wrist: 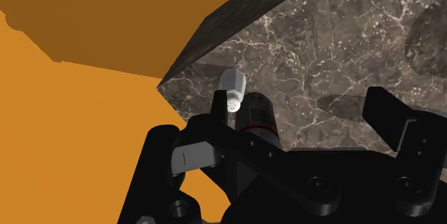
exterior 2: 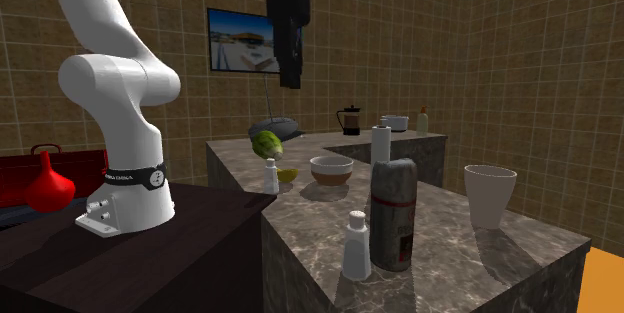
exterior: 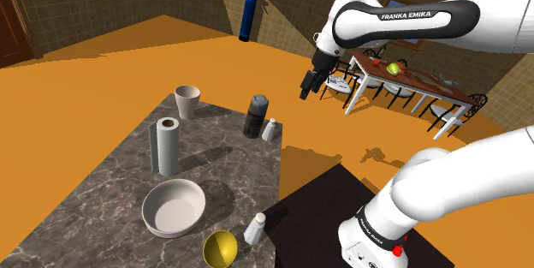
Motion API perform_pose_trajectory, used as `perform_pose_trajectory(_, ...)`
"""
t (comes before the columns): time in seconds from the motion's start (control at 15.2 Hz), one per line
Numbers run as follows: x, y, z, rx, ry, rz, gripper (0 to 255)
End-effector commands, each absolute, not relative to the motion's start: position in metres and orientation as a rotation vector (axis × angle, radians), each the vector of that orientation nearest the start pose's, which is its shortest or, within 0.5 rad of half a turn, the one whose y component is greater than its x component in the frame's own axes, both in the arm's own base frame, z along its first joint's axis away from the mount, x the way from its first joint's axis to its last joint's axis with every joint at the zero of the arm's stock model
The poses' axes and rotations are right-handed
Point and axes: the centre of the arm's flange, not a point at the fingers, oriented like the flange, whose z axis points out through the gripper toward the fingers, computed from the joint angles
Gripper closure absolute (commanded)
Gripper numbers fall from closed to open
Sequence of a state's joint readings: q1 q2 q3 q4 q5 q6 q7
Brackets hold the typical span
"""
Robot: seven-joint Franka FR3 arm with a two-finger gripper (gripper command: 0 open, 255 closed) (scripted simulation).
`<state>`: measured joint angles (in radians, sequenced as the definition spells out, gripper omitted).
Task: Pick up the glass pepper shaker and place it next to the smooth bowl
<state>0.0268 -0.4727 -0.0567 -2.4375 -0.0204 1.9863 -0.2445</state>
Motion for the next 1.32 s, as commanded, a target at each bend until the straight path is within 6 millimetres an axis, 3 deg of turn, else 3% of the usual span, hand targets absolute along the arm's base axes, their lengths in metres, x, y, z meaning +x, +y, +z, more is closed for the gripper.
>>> perform_pose_trajectory(0.0,0.421,-0.013,0.453,-3.12,-0.389,-0.019,0)
perform_pose_trajectory(1.06,0.545,-0.016,0.274,-3.132,-0.631,0.115,0)
perform_pose_trajectory(1.25,0.55,-0.017,0.255,-3.132,-0.643,0.121,0)
